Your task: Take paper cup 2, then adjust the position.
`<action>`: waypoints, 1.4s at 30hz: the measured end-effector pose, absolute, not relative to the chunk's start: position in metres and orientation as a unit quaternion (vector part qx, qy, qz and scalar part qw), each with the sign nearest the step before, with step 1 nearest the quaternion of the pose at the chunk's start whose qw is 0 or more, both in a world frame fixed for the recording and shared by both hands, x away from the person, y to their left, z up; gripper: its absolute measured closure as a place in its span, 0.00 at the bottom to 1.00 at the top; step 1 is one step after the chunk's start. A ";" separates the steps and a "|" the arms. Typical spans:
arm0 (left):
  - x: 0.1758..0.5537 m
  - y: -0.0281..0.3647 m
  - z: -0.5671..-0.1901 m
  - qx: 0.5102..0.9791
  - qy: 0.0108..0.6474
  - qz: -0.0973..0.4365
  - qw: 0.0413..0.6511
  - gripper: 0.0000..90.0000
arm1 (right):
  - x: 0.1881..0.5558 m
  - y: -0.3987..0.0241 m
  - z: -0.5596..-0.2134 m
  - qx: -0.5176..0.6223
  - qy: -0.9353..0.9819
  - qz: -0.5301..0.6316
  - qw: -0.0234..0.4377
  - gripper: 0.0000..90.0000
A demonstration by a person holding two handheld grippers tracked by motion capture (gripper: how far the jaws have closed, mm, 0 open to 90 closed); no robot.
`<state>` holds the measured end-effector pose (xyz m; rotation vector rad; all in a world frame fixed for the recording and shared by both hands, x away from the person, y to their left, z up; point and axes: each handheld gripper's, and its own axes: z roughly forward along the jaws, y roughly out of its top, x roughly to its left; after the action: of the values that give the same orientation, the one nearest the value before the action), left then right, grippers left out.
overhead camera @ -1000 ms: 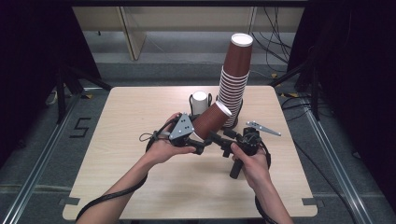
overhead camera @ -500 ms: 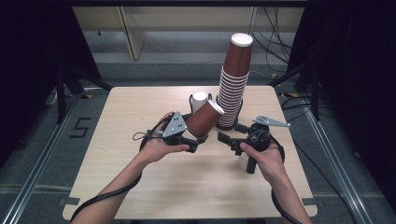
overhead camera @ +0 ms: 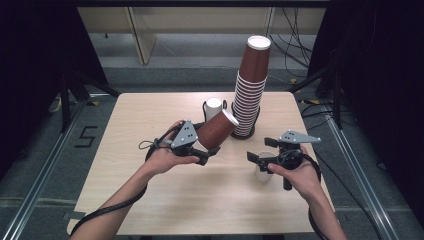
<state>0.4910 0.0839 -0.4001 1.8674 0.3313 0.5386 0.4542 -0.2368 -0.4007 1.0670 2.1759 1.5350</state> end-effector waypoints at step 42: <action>0.478 0.096 -0.403 0.837 0.106 0.190 0.503 0.13 | 0.444 -0.218 -0.410 0.276 0.819 0.476 0.163 0.18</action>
<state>0.4781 0.0965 -0.4026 2.0217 0.2552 0.4579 0.4439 -0.2181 -0.4104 0.7872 2.3370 1.3577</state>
